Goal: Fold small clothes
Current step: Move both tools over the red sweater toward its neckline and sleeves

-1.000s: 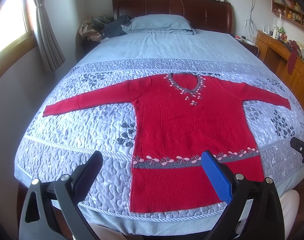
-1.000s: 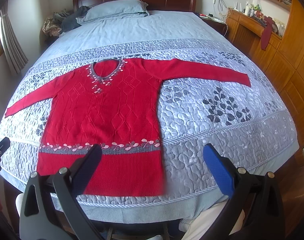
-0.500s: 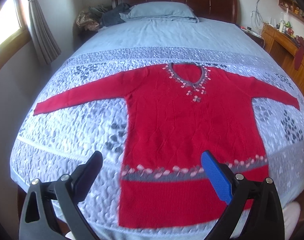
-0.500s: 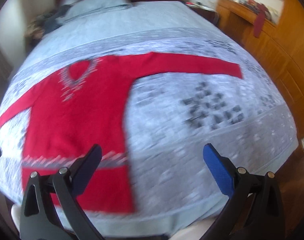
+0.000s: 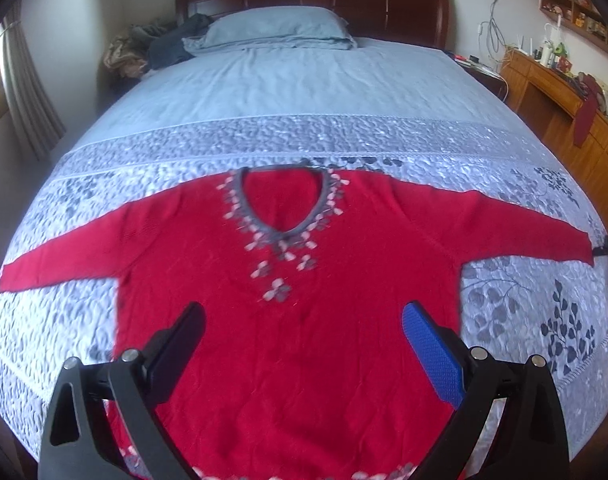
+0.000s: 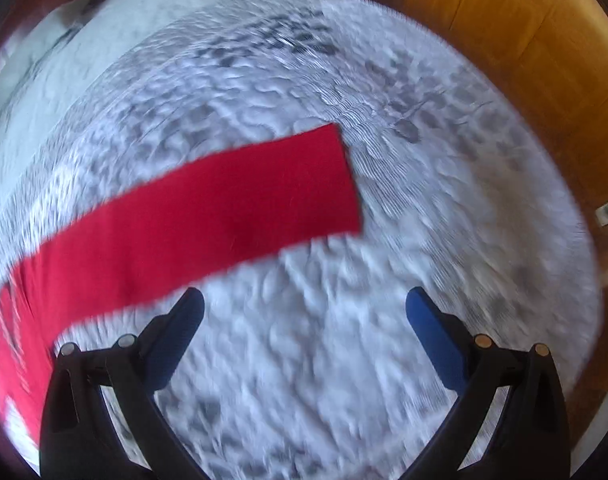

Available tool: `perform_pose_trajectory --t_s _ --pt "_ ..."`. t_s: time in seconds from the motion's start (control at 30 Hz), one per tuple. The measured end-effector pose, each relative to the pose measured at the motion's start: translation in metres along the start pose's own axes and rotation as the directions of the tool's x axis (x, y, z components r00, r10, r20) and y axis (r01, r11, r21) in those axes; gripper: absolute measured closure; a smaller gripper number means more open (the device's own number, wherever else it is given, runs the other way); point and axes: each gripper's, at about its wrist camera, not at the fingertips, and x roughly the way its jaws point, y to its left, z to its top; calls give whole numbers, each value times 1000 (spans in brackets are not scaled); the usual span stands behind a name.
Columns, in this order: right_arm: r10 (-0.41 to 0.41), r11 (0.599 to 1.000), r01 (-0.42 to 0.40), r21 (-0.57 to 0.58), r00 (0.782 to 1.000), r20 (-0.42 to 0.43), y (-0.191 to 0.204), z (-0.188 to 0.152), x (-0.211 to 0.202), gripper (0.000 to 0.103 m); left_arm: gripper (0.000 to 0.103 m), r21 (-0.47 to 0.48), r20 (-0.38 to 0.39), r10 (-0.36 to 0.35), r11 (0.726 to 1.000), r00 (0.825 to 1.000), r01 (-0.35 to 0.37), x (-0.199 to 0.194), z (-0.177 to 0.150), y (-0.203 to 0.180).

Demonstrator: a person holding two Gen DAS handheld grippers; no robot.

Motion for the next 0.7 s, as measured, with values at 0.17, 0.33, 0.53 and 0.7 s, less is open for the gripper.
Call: perform_pose_trajectory --t_s 0.17,0.33,0.53,0.7 --pt "50 998 -46 53 997 -61 -14 18 33 6 4 22 -7 25 999 1000 -25 21 1 -7" --pt "100 991 -96 89 994 -46 -19 17 35 62 4 29 -29 60 998 998 -59 34 -8 4" --pt "170 984 -172 48 984 53 -7 15 6 95 4 11 -55 79 997 995 -79 39 -17 32" --pt "95 991 -80 -107 984 150 48 6 -32 95 4 -47 -76 105 993 992 -109 45 -20 74"
